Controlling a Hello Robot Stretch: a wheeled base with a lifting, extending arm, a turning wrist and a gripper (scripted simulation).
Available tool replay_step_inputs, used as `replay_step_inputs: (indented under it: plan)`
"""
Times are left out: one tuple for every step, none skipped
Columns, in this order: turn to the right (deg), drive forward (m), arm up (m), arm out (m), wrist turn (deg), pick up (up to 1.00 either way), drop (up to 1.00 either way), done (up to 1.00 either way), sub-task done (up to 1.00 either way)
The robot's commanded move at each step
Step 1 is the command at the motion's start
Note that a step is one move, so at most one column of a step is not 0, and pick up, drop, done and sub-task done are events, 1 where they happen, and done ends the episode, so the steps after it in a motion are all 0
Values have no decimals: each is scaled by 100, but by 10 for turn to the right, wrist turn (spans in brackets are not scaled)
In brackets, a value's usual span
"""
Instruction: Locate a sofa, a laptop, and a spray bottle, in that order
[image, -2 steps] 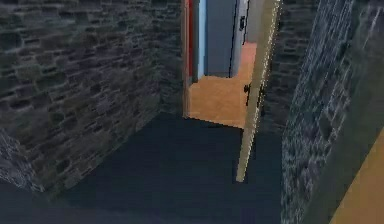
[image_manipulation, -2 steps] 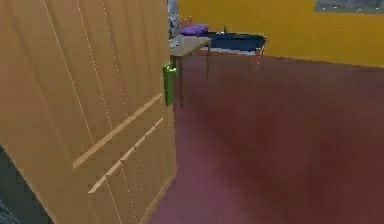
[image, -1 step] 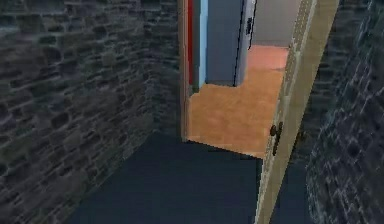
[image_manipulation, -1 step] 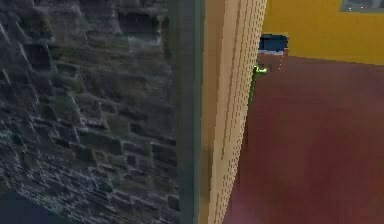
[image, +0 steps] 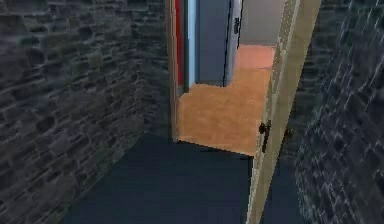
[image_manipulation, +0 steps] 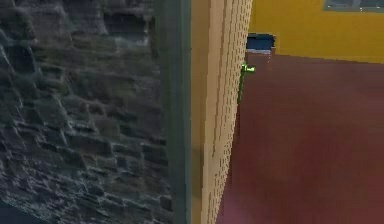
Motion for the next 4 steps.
replay_step_inputs:
  plan:
    - [0,85,0,0,0,0,0,0,0]
    - [300,0,0,0,0,0,0,0,0]
    - [0,5,0,0,0,0,0,0,0]
    - [-90,0,0,0,0,0,0,0,0]
